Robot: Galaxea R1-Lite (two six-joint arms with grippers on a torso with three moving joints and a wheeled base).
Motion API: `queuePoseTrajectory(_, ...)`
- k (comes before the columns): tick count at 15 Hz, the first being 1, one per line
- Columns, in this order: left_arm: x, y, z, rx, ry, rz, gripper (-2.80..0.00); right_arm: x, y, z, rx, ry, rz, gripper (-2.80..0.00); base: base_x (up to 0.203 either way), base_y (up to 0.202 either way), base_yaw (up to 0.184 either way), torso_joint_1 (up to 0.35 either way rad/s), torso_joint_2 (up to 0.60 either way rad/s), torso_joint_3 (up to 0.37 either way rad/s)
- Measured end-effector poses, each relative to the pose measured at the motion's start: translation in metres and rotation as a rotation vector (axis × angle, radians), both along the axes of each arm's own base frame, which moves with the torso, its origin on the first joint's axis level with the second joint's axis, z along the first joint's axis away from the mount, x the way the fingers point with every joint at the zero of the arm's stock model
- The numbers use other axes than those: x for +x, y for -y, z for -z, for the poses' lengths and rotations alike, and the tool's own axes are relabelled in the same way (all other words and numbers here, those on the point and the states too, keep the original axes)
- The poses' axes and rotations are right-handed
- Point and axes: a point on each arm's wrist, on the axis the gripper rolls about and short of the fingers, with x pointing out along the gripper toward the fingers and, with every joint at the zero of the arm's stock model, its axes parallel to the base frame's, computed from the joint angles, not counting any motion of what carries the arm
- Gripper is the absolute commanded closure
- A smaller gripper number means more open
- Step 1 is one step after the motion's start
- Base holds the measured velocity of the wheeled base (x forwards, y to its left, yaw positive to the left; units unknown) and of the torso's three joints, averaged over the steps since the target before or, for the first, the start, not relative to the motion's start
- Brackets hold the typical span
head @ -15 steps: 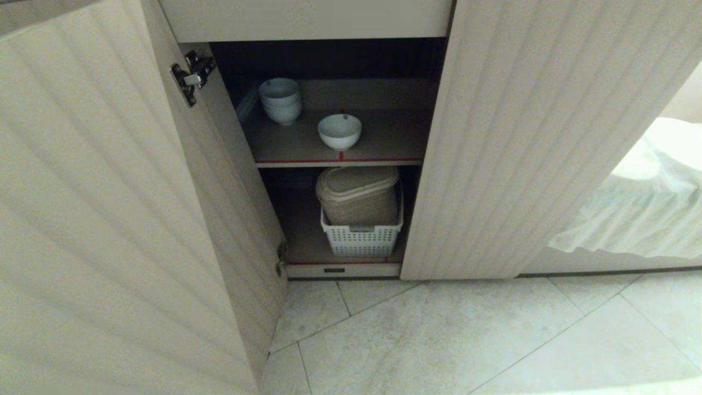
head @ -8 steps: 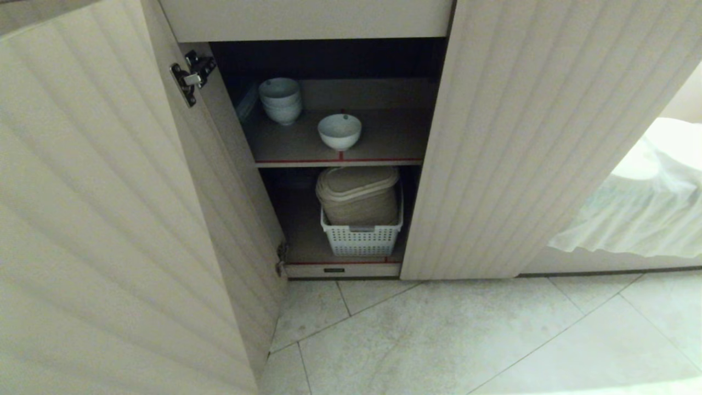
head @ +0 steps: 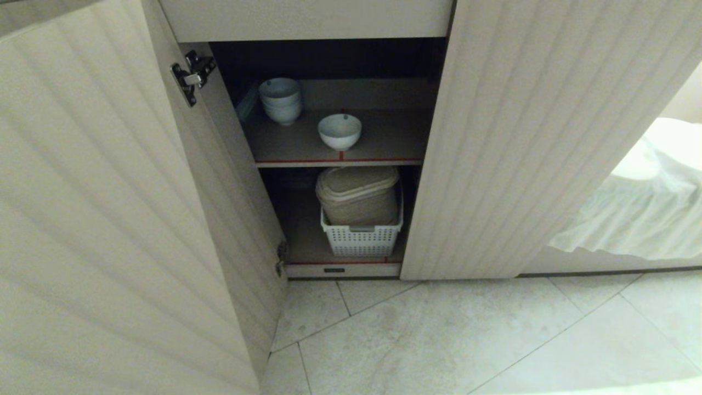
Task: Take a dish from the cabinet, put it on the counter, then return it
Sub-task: Close the cabinet door
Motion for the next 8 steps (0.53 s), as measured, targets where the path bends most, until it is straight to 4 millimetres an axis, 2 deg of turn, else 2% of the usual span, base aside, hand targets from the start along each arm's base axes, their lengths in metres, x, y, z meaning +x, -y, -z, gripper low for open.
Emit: queuePoseTrajectory(8,0.004,0.001,-0.0041,-0.021,0.032,0.129,0.0,0.0,0.0,0.0,0.0,0.0,0.001,0.0,0.0,0.0,0.0,0.0,0.0,0.0)
